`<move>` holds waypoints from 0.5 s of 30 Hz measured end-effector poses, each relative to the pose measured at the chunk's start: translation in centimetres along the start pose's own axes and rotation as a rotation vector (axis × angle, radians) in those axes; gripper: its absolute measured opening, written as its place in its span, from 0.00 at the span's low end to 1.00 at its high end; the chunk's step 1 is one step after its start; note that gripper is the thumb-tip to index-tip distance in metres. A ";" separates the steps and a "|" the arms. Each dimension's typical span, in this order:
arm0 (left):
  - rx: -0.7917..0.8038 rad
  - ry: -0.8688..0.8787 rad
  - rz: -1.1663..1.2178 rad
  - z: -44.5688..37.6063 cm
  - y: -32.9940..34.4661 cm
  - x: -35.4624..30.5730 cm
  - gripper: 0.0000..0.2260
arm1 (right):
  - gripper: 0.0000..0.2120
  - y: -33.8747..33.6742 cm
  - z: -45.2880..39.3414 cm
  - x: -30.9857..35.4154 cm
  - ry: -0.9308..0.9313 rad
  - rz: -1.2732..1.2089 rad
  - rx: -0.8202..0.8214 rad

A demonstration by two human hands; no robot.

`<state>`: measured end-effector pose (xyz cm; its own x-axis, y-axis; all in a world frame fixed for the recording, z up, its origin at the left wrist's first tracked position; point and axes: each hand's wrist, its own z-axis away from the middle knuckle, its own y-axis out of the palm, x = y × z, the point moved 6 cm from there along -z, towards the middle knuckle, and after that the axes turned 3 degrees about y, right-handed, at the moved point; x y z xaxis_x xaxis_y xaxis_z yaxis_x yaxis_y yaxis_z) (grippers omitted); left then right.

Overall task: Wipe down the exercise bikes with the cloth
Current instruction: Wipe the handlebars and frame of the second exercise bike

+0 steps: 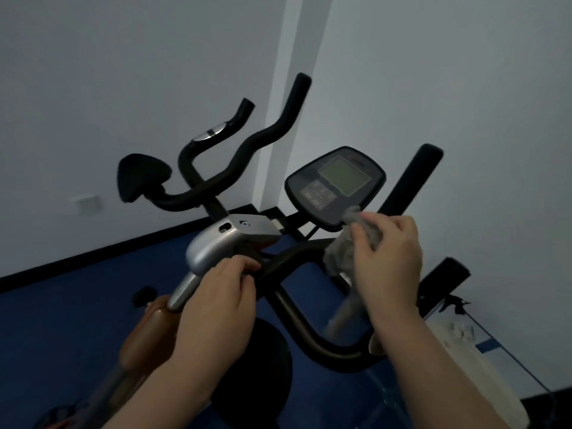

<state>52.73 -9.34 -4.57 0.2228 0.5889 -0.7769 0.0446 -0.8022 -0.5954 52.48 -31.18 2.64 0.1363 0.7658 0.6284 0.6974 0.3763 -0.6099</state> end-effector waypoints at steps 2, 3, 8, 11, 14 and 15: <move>-0.023 -0.083 0.091 -0.1 0.1 0.7 0.09 | 0.09 1.1 1.4 0.8 -0.021 0.046 0.041; -0.028 -0.114 0.130 -0.2 0.2 1.0 0.10 | 0.10 2.7 3.2 1.9 -0.086 0.075 0.121; -0.076 -0.187 0.350 -0.3 0.2 2.0 0.12 | 0.10 4.3 3.9 4.0 -0.282 0.051 0.385; -0.112 -0.230 0.415 -0.3 0.2 2.4 0.13 | 0.10 1.2 0.4 1.7 -0.139 0.082 0.175; -0.131 -0.253 0.468 -0.5 0.3 2.7 0.13 | 0.12 3.2 4.6 2.7 -0.134 0.058 0.241; -0.130 -0.247 0.465 -0.5 0.3 2.6 0.12 | 0.12 4.4 6.5 3.7 -0.194 0.046 0.324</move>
<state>53.85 -8.08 -6.67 0.0126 0.1617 -0.9868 0.1192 -0.9800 -0.1590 51.50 -23.27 -0.84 0.0049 0.8584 0.5129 0.4312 0.4610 -0.7756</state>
